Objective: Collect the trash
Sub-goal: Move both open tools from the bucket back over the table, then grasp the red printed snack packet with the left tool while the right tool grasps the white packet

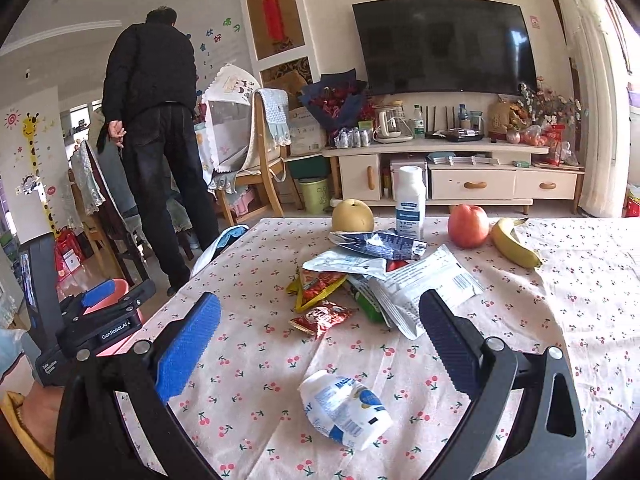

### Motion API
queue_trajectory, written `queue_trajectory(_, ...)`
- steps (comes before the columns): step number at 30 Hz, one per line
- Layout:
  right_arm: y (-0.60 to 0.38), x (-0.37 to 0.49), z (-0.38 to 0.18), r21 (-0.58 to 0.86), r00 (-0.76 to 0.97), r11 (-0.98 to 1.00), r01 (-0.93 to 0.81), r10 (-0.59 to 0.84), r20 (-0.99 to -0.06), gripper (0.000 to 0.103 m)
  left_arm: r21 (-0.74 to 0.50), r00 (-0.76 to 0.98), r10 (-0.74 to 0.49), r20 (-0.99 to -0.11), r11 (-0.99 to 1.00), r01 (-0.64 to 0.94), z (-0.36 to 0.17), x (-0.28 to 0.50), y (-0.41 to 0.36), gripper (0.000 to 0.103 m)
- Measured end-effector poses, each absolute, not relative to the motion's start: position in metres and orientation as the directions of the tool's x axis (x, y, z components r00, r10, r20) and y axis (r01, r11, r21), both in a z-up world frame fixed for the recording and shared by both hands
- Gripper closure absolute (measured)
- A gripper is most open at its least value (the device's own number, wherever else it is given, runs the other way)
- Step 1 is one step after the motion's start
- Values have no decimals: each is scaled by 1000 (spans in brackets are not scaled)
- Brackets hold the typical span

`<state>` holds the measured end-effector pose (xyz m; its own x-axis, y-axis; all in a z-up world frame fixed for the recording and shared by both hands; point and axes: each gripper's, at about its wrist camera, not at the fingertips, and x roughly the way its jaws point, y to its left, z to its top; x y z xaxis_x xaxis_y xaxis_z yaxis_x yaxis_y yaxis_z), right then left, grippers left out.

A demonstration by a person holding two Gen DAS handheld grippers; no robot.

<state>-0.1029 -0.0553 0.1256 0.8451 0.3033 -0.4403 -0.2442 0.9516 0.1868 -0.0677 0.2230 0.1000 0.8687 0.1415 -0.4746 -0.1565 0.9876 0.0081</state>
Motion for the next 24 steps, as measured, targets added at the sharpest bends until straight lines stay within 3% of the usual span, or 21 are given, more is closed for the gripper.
queue_trajectory(8,-107,-91,127,248,854,955,-162,261,-449,5,-43,871,30,-490,997,-59,97,-57,193,17)
queue_trajectory(15,-161,-60,111,353,825,935,-35,226,-517,5,-136,822,-119,-557,989,51,85,-34,170,17)
queue_trajectory(24,-200,3,59,606,701,790,91,381,-602,6,-90,720,-240,-651,966,240,57,11,117,17)
